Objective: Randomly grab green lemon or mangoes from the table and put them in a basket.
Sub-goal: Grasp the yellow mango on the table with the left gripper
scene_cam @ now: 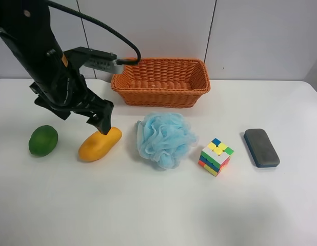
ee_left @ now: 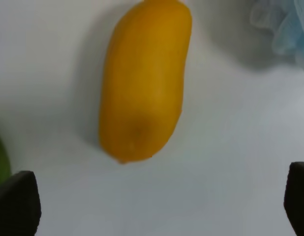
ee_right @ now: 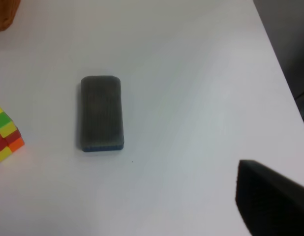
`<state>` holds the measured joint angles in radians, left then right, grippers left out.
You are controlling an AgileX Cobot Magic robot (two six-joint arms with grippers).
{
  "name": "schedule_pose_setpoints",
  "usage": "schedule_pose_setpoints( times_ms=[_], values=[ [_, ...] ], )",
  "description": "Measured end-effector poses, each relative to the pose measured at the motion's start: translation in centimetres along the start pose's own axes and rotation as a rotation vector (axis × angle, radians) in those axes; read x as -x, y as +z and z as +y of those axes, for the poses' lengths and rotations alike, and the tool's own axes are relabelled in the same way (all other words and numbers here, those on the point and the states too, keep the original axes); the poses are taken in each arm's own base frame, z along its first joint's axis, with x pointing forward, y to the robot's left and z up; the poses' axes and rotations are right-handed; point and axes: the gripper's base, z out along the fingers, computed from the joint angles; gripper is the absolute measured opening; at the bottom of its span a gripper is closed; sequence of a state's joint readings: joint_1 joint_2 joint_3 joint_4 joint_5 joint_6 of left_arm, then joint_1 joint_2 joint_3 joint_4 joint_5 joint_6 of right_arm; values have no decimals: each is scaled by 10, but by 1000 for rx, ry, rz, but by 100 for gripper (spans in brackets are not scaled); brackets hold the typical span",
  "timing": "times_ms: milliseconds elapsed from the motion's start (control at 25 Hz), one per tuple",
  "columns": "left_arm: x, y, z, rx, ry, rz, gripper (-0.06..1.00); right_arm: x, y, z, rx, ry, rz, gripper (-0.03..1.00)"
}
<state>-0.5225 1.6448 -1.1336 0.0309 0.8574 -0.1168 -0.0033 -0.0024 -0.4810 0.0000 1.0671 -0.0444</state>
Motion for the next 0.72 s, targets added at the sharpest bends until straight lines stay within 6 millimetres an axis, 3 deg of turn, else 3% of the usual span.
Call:
schedule_pose_setpoints(
  times_ms=[720],
  values=[
    [6, 90, 3, 66, 85, 98, 99, 0, 0, 0, 0, 0, 0, 99]
  ],
)
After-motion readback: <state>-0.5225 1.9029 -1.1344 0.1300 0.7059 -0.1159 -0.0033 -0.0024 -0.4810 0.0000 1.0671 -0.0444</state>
